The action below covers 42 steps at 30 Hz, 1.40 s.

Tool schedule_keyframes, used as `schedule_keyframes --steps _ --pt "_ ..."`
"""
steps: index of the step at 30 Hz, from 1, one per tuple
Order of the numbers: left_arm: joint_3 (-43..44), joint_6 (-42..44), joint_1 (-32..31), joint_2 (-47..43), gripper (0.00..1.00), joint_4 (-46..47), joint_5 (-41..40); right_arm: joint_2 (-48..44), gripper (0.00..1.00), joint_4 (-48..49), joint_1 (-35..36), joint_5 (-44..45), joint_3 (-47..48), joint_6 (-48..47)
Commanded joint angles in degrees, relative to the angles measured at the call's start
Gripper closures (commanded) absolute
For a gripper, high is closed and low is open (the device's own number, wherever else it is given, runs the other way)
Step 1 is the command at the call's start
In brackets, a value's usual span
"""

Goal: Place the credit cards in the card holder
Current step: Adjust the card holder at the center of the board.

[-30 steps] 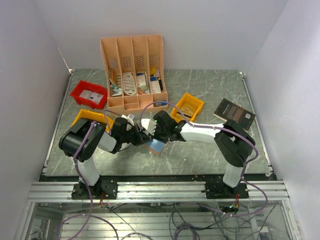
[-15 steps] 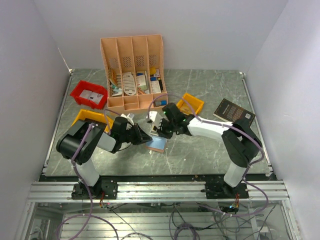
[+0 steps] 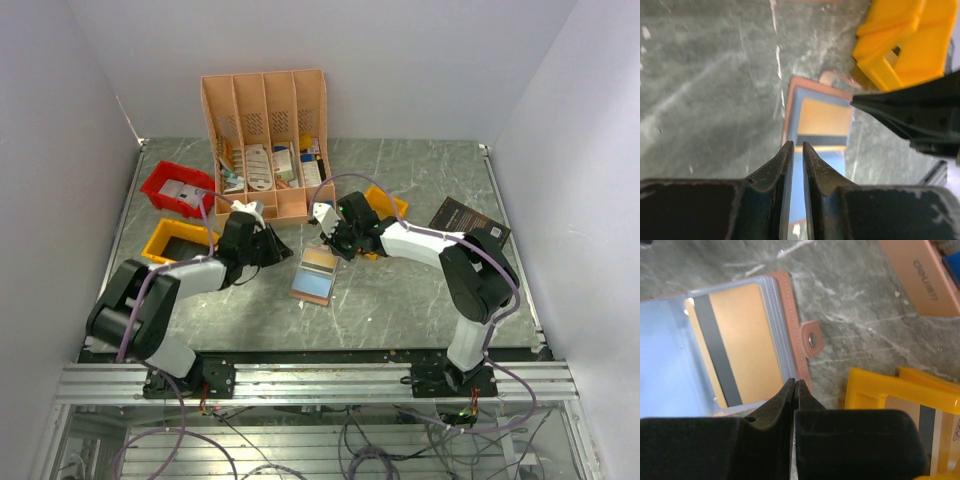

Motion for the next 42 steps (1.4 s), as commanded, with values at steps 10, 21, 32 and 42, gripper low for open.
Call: schedule_keyframes --steps 10,21,32,42 --pt "15.0 7.0 -1.5 16.4 0.77 -9.1 -0.1 2.3 1.00 -8.7 0.0 -4.5 1.7 -8.2" --pt "20.4 7.1 -5.0 22.2 0.78 -9.2 5.7 -0.8 1.00 -11.4 -0.1 -13.3 0.4 -8.6" --pt "26.1 11.6 -5.9 20.9 0.77 -11.9 3.2 -6.8 1.00 -13.0 -4.6 -23.3 -0.2 -9.6" --pt "24.4 26.7 -4.8 -4.1 0.72 -36.5 -25.7 -15.4 0.81 -13.8 -6.5 -35.9 -0.9 -12.4"
